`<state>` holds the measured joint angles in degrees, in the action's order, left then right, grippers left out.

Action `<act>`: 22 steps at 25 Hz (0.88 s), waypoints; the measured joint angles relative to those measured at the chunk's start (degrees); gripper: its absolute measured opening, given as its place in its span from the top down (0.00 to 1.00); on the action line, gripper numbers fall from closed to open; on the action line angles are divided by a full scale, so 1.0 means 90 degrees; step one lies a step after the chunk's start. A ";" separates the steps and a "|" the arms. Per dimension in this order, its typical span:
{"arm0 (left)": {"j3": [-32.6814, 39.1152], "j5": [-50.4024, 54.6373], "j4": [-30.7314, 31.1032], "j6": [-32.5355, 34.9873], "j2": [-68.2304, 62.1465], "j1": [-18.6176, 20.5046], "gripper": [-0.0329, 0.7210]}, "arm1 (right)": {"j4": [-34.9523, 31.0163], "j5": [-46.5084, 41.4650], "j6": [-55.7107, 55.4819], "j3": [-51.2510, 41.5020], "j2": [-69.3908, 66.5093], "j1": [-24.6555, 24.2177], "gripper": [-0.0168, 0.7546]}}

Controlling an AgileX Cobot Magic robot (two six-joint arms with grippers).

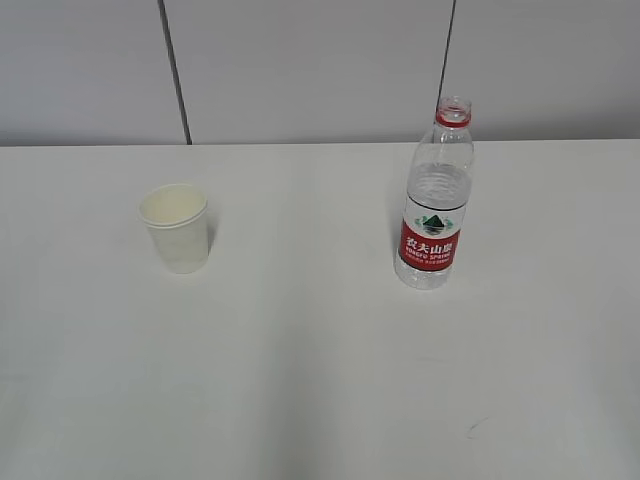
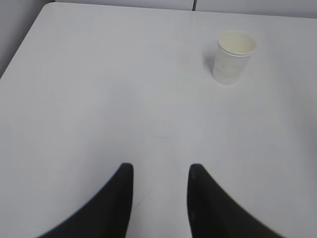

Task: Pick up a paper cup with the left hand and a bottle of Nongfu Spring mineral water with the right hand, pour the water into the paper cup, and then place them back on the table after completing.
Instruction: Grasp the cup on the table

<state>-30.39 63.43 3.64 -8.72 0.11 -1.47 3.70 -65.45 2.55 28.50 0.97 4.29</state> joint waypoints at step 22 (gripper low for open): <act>0.0000 0.0000 0.0000 0.0000 0.0000 0.0000 0.64 | 0.0000 0.0000 0.0000 0.0000 0.0000 0.0000 0.22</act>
<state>-30.39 63.43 3.64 -8.72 0.11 -1.47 3.70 -65.45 2.55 28.50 0.97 4.29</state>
